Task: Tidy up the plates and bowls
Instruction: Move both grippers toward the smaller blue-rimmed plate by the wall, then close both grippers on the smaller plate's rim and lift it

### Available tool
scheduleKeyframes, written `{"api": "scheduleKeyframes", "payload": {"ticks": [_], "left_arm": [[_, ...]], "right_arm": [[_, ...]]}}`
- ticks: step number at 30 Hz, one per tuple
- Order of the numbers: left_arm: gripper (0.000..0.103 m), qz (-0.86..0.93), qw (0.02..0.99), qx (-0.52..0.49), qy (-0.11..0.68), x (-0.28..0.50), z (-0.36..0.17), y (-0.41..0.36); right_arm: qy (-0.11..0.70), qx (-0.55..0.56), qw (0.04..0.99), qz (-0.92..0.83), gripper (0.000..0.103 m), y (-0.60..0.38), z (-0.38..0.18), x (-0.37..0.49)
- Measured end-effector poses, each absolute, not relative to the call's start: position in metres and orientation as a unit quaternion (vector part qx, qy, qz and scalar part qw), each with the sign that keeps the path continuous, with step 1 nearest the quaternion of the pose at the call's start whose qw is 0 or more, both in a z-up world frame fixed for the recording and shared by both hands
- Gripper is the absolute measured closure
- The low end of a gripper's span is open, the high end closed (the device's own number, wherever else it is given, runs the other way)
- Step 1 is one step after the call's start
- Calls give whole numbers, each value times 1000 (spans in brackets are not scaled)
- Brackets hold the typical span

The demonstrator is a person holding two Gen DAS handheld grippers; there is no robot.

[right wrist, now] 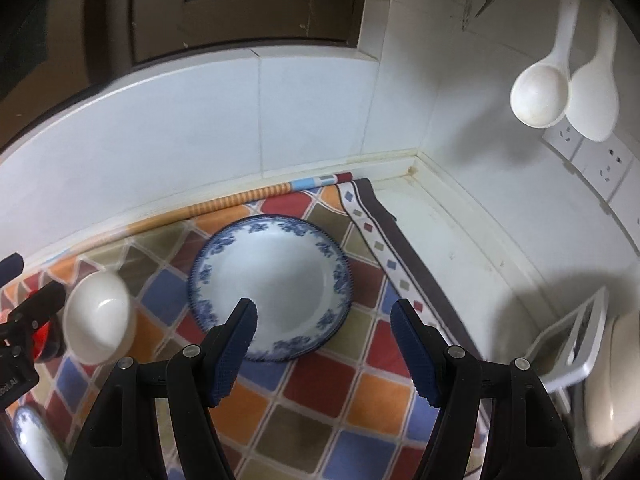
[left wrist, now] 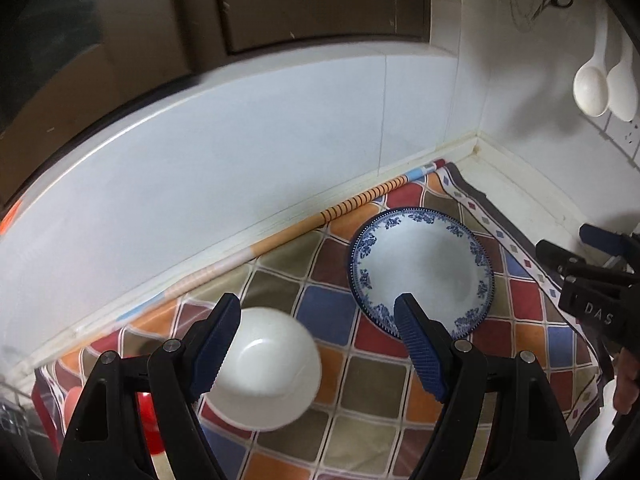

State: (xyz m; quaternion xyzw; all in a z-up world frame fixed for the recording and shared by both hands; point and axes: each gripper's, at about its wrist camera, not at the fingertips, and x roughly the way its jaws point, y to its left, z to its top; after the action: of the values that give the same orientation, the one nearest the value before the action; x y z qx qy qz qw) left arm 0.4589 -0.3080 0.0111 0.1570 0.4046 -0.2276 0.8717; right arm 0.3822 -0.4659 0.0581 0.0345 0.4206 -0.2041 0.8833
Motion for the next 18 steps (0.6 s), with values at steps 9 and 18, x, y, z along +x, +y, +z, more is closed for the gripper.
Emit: {"api": "scheduleKeyframes", "payload": {"ticks": [9, 18], "left_arm": [[24, -237, 839, 176, 457, 527, -28, -360], [27, -228, 806, 184, 514, 565, -87, -388]], "right_arm": [[459, 38, 861, -213, 33, -508, 31, 433], [505, 65, 832, -219, 33, -545, -17, 473]]}}
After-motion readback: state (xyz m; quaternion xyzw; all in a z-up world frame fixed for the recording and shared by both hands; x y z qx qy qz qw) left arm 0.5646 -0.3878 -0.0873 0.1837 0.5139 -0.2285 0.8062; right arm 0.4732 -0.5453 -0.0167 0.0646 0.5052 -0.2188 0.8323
